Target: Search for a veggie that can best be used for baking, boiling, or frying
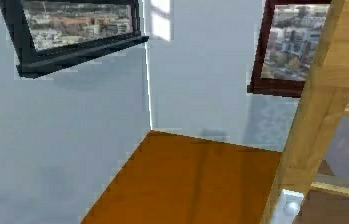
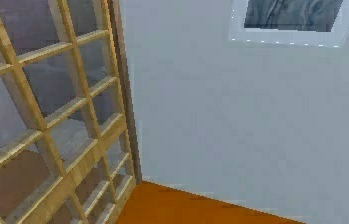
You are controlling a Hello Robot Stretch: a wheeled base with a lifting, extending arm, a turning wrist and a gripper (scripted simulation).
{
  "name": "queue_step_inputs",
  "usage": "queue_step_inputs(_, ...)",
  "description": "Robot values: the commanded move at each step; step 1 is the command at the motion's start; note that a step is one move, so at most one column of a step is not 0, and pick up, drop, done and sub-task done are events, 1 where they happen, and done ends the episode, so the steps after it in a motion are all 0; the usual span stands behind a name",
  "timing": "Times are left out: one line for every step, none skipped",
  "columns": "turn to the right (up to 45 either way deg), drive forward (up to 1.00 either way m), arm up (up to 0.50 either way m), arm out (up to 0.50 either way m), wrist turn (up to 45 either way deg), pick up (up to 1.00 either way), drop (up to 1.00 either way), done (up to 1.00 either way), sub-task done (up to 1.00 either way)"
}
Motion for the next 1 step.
queue_step_inputs(3.0,0.00,0.00,0.00,0.0,0.00,0.00,0.00,0.00)
